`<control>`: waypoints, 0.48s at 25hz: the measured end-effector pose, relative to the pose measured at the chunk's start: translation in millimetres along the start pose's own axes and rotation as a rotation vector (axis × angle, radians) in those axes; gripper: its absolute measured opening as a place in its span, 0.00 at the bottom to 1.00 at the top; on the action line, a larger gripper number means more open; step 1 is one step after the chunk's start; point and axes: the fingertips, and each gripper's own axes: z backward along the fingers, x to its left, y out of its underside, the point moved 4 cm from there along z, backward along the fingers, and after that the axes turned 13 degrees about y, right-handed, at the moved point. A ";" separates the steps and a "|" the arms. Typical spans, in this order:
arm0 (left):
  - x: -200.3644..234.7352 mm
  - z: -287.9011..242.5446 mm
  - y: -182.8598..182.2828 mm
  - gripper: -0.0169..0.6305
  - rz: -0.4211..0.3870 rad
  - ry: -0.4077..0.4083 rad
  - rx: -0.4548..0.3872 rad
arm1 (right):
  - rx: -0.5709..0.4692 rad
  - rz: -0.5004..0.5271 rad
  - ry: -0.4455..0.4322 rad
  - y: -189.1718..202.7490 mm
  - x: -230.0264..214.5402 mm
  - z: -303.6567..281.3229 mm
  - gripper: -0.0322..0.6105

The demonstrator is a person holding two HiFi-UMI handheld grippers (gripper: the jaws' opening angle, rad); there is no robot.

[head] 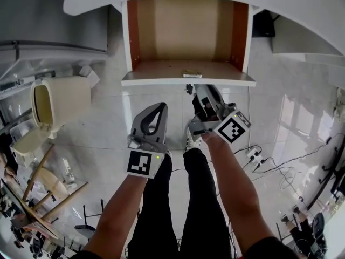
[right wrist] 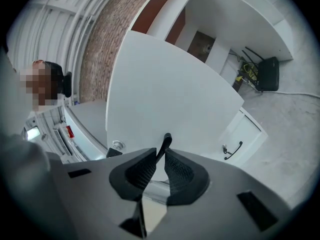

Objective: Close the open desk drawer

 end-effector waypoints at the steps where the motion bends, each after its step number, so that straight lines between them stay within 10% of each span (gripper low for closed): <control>1: 0.5 -0.3 -0.5 0.04 0.001 0.000 0.000 | -0.002 -0.017 0.000 -1.4 1.7 -0.2 0.15; 12: 11.8 -3.0 -10.1 0.04 -0.034 0.003 -0.007 | -0.032 -0.154 0.023 -20.4 23.4 -1.3 0.13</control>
